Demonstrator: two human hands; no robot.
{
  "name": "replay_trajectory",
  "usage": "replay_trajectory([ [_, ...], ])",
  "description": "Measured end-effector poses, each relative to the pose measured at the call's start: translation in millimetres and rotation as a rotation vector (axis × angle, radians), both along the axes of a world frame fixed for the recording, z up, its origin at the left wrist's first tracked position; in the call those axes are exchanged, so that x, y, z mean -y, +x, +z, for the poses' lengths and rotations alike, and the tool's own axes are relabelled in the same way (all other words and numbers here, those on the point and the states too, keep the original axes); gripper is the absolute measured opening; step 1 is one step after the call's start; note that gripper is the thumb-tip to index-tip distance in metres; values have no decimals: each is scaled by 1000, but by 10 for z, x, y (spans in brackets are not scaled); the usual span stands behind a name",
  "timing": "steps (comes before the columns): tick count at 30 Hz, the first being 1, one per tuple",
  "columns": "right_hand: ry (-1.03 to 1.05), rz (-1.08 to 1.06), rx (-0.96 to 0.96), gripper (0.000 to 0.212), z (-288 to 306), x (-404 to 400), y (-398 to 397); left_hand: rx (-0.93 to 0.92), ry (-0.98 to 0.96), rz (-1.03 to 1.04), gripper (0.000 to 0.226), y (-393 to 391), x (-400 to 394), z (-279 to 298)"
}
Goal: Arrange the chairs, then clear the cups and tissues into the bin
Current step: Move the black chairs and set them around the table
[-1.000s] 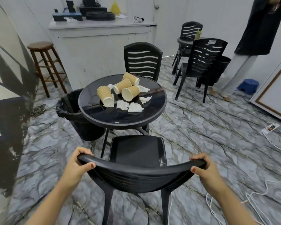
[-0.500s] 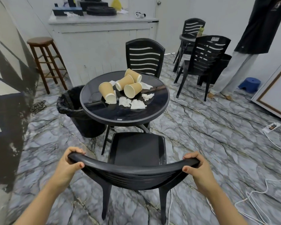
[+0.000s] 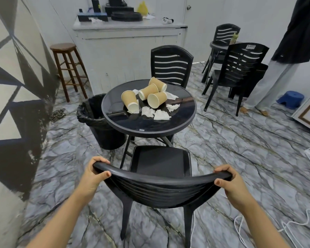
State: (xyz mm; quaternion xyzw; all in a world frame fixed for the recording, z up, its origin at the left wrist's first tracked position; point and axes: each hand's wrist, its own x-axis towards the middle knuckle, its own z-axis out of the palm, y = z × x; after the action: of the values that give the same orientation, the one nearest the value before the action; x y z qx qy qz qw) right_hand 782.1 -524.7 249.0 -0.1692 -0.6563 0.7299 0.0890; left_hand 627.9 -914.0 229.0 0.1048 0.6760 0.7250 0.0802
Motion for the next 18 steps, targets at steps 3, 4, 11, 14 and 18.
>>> replay_trajectory([
  [3, -13, -39, 3, 51, -42, 6, 76, -5, -17, -1, 59, 77, -13, 24],
  [4, -23, -36, 3, 39, -36, 21, 78, -3, -26, -1, 58, 84, -15, 33],
  [11, -23, -38, -21, 25, 17, 91, 88, 26, -30, -24, 65, 64, -6, 74],
  [14, 33, -54, -28, 29, 11, 98, 105, 37, -45, -17, 76, 66, -3, 76],
  [18, 61, -8, 30, 61, 95, 90, 139, 57, -73, -34, 76, 70, 4, 99],
])
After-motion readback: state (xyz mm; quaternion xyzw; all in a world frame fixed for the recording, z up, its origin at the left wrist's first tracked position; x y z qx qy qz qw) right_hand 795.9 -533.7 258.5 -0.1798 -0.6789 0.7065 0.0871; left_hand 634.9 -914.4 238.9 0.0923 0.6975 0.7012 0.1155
